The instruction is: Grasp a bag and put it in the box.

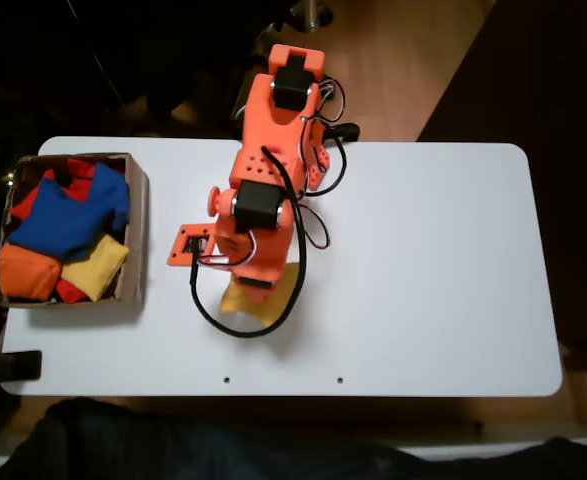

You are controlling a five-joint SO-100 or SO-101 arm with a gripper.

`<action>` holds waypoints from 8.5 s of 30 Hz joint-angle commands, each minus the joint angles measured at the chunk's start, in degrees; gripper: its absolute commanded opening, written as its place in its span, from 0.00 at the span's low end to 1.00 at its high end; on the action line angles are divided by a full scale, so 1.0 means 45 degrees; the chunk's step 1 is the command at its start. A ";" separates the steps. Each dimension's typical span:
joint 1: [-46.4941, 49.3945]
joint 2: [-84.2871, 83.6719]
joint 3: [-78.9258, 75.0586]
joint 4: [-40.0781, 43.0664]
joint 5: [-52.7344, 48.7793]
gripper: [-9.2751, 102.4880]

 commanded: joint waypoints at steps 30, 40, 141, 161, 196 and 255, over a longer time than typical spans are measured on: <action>0.4023 0.4258 -0.0215 -0.1641 -0.1465 0.24; 0.5059 0.4883 -0.0215 -0.2266 -0.1758 0.24; 1.4121 -0.5039 -0.6328 -0.3887 -0.5410 0.58; 1.3105 -0.2676 -0.4141 -0.3945 -0.5371 0.82; 0.6895 0.6250 -0.0098 -0.3594 -0.2246 0.82; -0.3047 1.7480 1.3906 -0.6309 0.0234 0.08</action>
